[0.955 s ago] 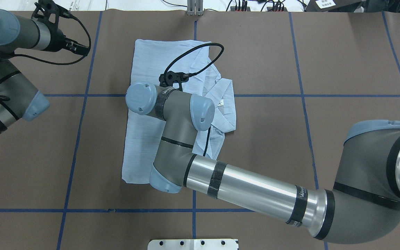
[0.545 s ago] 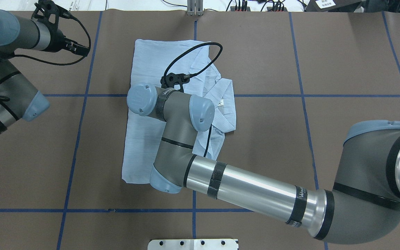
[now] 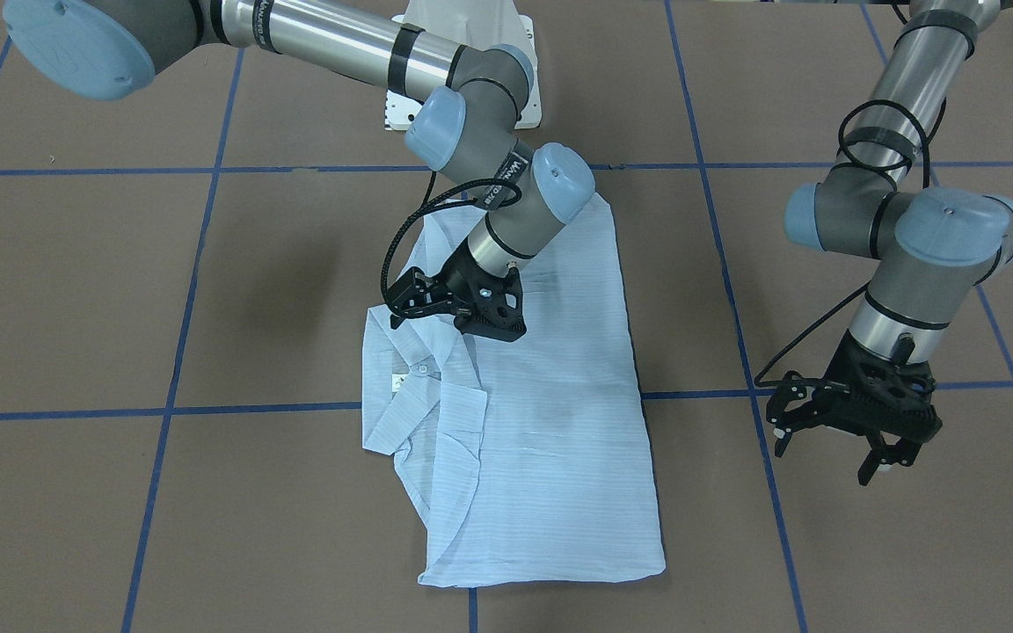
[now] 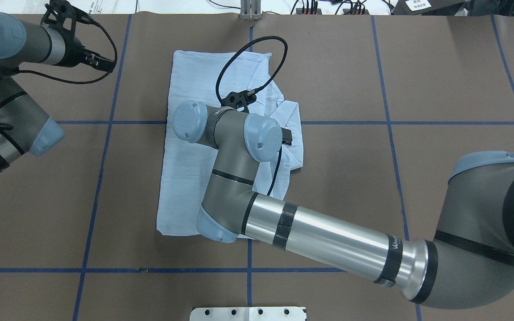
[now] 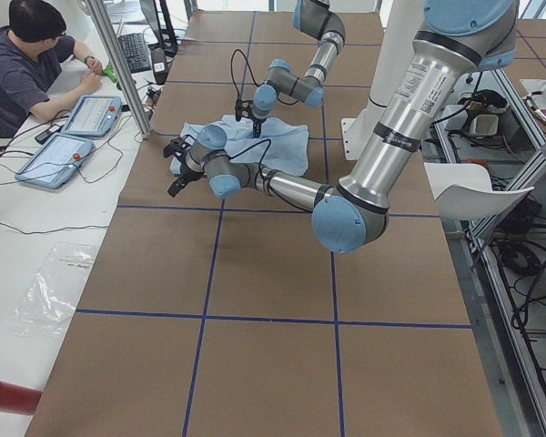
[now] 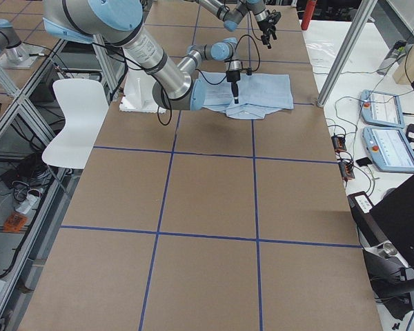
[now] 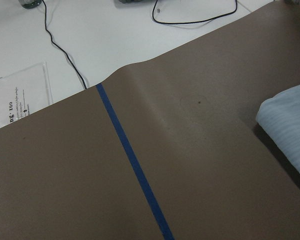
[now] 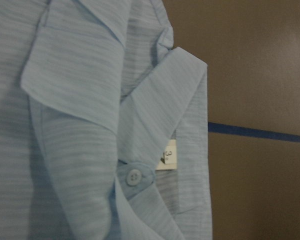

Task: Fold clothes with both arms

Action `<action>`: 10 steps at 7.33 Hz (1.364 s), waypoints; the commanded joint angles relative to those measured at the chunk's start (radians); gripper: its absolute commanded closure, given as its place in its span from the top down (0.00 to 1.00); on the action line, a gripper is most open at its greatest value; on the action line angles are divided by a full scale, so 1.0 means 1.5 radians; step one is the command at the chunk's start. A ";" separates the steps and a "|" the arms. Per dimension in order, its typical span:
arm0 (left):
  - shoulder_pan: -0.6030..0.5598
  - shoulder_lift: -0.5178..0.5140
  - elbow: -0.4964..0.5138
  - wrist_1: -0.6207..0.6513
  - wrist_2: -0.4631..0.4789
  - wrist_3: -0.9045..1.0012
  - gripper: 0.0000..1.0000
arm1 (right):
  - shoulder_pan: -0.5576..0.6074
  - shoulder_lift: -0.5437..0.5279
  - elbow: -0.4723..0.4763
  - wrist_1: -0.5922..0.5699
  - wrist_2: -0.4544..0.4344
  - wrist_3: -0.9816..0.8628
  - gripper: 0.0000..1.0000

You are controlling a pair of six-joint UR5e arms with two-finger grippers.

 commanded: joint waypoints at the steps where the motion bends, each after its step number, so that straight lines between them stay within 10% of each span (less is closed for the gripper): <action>1: 0.000 0.001 0.000 0.000 0.000 0.000 1.00 | 0.028 -0.120 0.130 -0.061 -0.005 -0.044 1.00; 5: 0.000 0.000 -0.004 0.000 -0.014 -0.001 1.00 | 0.079 -0.286 0.408 -0.040 -0.015 -0.142 1.00; 7: 0.002 0.018 -0.046 0.001 -0.056 -0.084 1.00 | 0.080 -0.384 0.539 0.127 0.052 -0.103 1.00; 10: 0.111 0.149 -0.252 0.004 -0.055 -0.287 1.00 | 0.058 -0.495 0.566 0.406 0.064 0.107 1.00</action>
